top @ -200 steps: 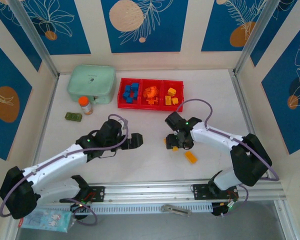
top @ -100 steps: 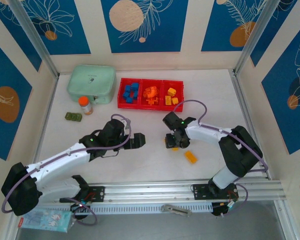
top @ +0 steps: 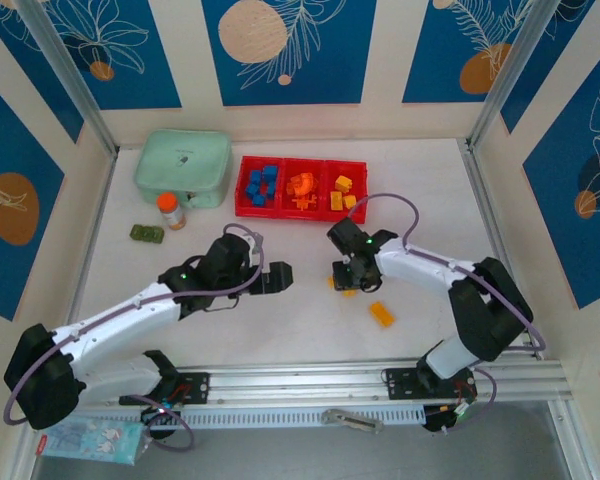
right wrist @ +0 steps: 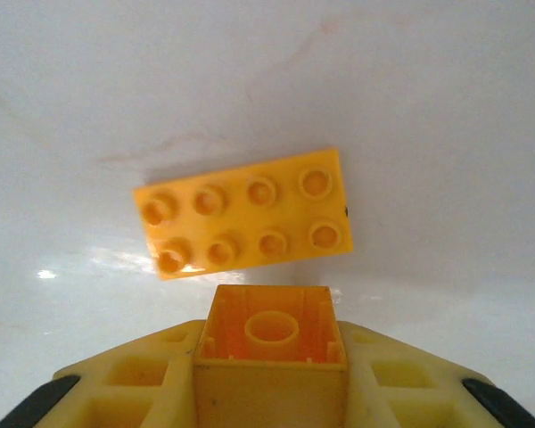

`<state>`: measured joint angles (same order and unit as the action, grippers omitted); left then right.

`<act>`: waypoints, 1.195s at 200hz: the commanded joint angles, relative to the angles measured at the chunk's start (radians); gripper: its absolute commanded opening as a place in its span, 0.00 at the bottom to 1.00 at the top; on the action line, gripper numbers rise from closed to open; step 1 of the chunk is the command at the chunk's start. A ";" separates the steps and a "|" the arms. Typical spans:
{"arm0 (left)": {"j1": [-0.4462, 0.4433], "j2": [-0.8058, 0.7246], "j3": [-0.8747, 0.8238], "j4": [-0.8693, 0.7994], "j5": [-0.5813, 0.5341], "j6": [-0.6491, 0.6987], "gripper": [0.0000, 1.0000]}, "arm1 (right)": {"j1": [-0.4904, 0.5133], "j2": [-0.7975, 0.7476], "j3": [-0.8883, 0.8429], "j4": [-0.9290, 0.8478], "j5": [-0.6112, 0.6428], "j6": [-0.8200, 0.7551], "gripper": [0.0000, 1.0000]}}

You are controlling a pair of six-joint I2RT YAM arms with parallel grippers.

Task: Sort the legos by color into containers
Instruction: Pick up the lego from the bottom-center of the table, then place the lego in the container.

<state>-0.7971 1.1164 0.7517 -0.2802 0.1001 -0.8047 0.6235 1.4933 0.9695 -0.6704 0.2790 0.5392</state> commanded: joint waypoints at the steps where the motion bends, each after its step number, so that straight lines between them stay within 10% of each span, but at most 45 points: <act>1: 0.005 0.008 0.052 -0.025 -0.016 0.029 0.99 | -0.051 -0.034 0.082 -0.020 -0.019 -0.038 0.33; 109: 0.075 0.084 0.181 -0.052 0.007 0.095 0.99 | -0.257 0.460 0.690 0.019 0.113 -0.134 0.33; 150: 0.087 0.095 0.190 -0.052 0.032 0.094 0.99 | -0.283 0.625 0.920 -0.059 0.103 -0.152 0.52; 239: 0.083 0.065 0.180 -0.079 0.078 0.104 0.99 | -0.260 0.244 0.496 0.006 -0.005 -0.071 0.70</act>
<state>-0.7200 1.2064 0.9127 -0.3328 0.1387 -0.7235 0.3523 1.8511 1.5623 -0.6434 0.3309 0.4198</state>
